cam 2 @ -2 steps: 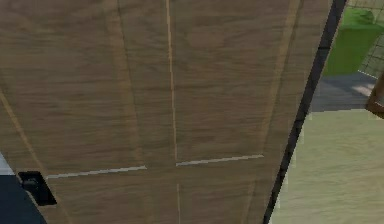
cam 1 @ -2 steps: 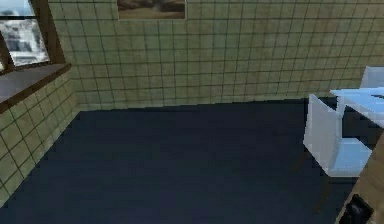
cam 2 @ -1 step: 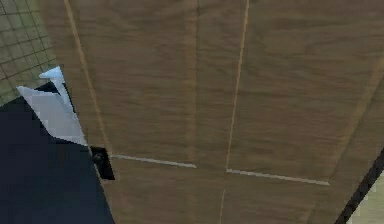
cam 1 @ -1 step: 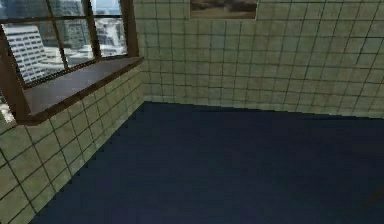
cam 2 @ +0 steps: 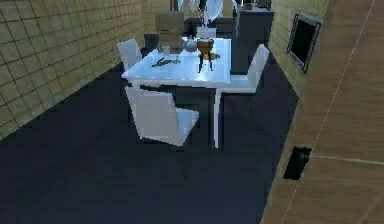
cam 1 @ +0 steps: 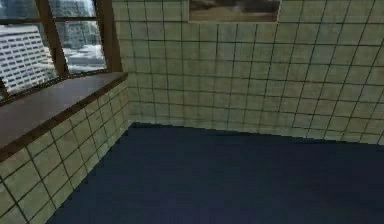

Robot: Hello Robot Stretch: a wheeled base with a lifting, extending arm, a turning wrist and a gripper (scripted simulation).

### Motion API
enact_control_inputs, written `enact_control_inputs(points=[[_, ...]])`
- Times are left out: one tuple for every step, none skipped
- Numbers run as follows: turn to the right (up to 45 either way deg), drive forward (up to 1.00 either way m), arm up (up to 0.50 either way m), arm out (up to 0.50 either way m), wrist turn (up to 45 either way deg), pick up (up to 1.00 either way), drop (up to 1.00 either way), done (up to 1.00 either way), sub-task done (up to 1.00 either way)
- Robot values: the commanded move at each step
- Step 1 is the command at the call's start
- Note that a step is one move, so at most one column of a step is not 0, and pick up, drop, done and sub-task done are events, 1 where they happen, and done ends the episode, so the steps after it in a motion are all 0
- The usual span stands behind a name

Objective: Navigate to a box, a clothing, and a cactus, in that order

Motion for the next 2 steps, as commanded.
enact_control_inputs(points=[[45.0,0.0,0.0,0.0,0.0,0.0,0.0,0.0,0.0],[45.0,0.0,0.0,0.0,0.0,0.0,0.0,0.0,0.0]])
